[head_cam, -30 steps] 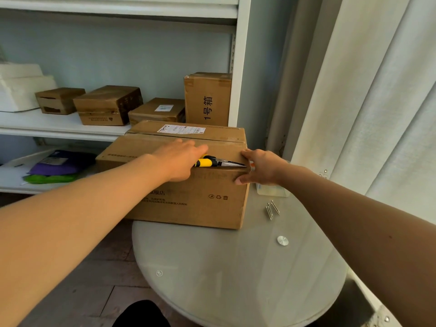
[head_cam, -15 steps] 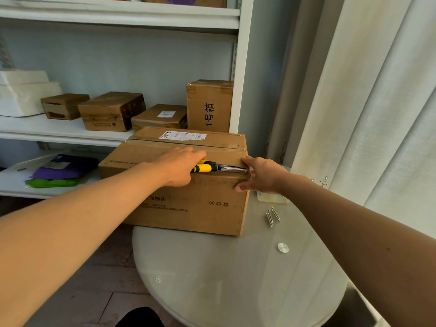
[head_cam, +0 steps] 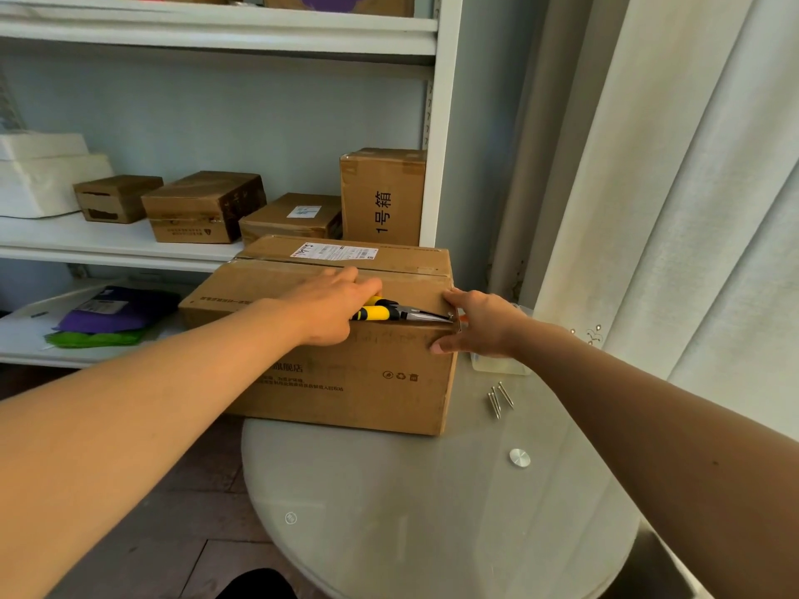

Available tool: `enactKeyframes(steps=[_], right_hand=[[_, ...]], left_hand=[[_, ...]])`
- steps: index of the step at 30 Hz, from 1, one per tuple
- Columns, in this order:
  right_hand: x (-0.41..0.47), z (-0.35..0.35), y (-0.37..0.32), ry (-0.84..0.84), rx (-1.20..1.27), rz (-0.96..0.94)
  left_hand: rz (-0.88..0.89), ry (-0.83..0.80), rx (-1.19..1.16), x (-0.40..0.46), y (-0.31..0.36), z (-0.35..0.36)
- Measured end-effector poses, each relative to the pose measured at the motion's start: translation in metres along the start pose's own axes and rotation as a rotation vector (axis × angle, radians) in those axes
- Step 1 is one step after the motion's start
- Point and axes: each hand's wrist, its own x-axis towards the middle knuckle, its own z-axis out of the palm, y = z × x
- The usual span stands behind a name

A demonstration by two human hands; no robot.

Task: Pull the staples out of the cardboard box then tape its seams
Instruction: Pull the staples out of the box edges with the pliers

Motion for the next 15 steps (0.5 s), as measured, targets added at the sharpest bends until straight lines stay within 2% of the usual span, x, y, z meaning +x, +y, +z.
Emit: enactKeyframes(steps=[7, 15], right_hand=[[-0.0022, -0.0025, -0.0006, 0.002, -0.015, 0.004], [-0.0028, -0.0027, -0.0011, -0.002, 0.002, 0.007]], left_hand=[[0.0, 0.1, 0.041, -0.0005, 0.0057, 0.0022], [-0.042, 0.092, 0.012, -0.003, 0.0082, 0.003]])
